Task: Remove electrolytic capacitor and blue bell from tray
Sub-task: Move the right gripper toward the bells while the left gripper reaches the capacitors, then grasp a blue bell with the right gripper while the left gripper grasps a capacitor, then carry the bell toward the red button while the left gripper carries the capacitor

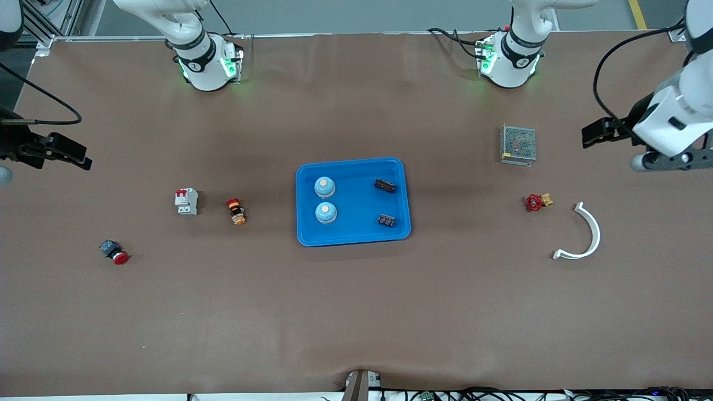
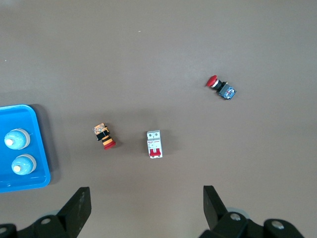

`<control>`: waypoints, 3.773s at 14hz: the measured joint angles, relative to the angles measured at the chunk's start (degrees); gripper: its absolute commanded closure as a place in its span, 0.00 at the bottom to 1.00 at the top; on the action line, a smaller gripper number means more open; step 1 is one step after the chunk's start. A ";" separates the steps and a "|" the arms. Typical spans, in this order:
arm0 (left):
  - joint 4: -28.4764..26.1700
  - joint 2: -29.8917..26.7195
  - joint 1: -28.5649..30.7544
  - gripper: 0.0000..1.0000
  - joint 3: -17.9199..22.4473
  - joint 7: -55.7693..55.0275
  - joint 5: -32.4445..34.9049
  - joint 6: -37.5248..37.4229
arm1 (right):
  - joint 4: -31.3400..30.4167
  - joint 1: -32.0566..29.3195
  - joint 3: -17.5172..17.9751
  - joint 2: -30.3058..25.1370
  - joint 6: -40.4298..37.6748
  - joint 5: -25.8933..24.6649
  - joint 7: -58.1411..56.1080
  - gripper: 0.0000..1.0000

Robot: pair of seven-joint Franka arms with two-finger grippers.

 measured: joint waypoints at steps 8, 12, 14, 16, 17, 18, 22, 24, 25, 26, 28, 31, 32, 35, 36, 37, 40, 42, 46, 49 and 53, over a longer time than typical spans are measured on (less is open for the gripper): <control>-12.69 0.09 -0.19 0.00 -6.93 -20.36 -0.02 11.12 | -10.39 7.00 0.61 4.12 11.45 3.92 12.13 0.00; -19.54 0.32 -0.29 0.00 -10.03 -28.84 -0.25 20.05 | -17.18 14.11 0.74 4.29 19.70 3.90 30.09 0.00; -21.49 0.92 -0.32 0.00 -11.48 -33.20 -1.85 23.64 | -18.95 17.86 0.80 5.24 23.44 3.90 38.88 0.00; -22.02 2.27 -0.34 0.00 -14.10 -39.76 -2.76 27.28 | -19.56 21.58 0.85 7.75 27.17 3.90 46.95 0.00; -22.07 3.25 -0.38 0.00 -15.72 -43.26 -2.86 29.07 | -19.62 23.47 0.87 9.42 29.01 3.90 51.54 0.00; -22.12 4.44 -0.45 0.00 -17.37 -47.17 -2.91 31.04 | -19.65 25.16 0.87 11.25 31.13 3.89 56.67 0.00; -22.19 10.53 -3.43 0.03 -21.35 -63.14 -2.93 40.77 | -19.74 28.90 0.86 17.94 39.98 3.87 77.46 0.00; -22.17 13.39 -5.91 0.10 -21.41 -69.72 -2.93 45.37 | -19.58 30.13 0.85 21.08 44.21 3.87 84.44 0.00; -22.14 14.72 -6.90 0.13 -21.42 -72.50 -2.93 47.64 | -19.24 30.83 0.86 22.73 45.66 3.87 87.23 0.00; -22.07 15.95 -7.68 0.16 -21.43 -74.56 -2.86 49.44 | -18.71 31.54 0.86 24.36 46.55 3.87 89.80 0.00; -21.40 18.22 -9.08 0.25 -21.42 -78.13 -1.93 51.29 | -16.99 32.65 0.85 27.41 47.59 3.87 94.92 0.00; -18.68 21.66 -11.43 0.32 -21.41 -85.49 2.42 51.73 | -13.90 34.06 0.83 30.88 47.75 3.87 99.73 0.00; -17.54 22.92 -12.17 0.33 -21.42 -88.29 4.12 51.73 | -13.30 34.39 0.81 31.55 47.75 3.87 100.26 0.00; -14.84 26.38 -14.06 0.36 -21.42 -93.80 6.65 51.73 | -12.69 35.47 0.81 32.67 48.08 3.87 101.02 0.00; -14.33 27.26 -14.54 0.36 -21.41 -94.91 6.80 51.73 | -12.69 35.82 0.80 32.98 48.78 3.87 101.61 0.00; -13.94 27.94 -15.02 0.36 -21.41 -96.00 6.86 51.74 | -12.68 36.23 0.80 33.36 49.62 3.87 102.31 0.00; -13.66 28.79 -16.21 0.37 -21.40 -98.77 6.87 51.73 | -12.66 37.57 0.80 34.31 50.47 3.87 103.60 0.00; -13.66 29.46 -16.89 0.37 -21.40 -100.33 6.87 51.73 | -12.65 38.15 0.80 34.42 50.49 3.87 104.27 0.00; -13.65 31.70 -17.25 0.41 -21.39 -102.02 6.88 51.73 | -12.64 39.18 0.80 34.87 50.51 3.87 105.19 0.74; -13.30 33.08 -17.30 0.48 -21.39 -102.25 6.88 51.74 | -12.44 39.17 0.50 35.19 51.32 3.95 105.45 1.00; -12.23 34.49 -17.78 0.59 -21.39 -102.37 6.88 51.74 | -10.92 39.06 0.32 35.19 50.82 3.97 105.50 1.00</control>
